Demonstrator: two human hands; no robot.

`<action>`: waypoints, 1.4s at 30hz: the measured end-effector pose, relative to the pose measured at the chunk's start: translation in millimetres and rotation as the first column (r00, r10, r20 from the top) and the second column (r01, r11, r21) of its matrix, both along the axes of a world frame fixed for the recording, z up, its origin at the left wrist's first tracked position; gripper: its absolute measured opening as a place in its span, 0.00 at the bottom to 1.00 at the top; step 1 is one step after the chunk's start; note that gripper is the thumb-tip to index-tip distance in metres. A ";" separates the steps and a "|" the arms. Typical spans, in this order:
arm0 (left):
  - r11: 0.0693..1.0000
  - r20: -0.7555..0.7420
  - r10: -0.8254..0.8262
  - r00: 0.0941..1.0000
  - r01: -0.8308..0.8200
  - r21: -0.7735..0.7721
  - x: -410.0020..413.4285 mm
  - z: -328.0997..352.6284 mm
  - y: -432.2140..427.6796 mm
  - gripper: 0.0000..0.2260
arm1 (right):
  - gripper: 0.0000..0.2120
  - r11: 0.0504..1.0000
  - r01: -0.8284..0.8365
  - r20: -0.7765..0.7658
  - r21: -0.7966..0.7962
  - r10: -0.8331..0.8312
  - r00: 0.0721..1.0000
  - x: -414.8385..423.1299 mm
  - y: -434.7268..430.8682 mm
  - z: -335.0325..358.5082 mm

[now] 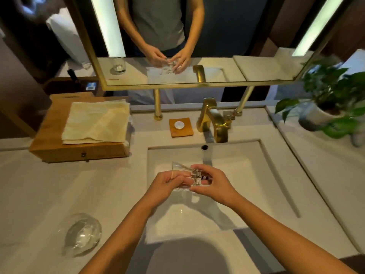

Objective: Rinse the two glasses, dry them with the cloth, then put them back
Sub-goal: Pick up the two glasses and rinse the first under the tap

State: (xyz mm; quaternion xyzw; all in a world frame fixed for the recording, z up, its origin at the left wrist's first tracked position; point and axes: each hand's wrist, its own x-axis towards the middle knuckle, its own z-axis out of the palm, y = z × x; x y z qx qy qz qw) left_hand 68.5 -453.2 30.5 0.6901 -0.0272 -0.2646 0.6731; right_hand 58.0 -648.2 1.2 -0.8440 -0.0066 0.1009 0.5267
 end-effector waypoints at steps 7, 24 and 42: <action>0.994 -0.084 0.090 0.992 -0.095 -0.058 3.1 -9.2 -76.7 0.12 | 0.14 0.999 -0.034 -0.087 -0.020 0.032 0.996 26.5 -97.3 14.7; 0.933 -0.329 0.290 0.898 -0.342 -0.112 48.1 -26.0 -144.6 0.12 | 0.11 0.909 0.189 0.106 -0.372 -0.161 0.981 227.2 -120.6 -18.3; 0.944 -0.305 0.327 0.894 -0.297 0.140 63.9 -44.0 -156.2 0.16 | 0.12 0.910 0.304 -0.312 0.281 -0.213 0.926 81.9 -84.4 -38.7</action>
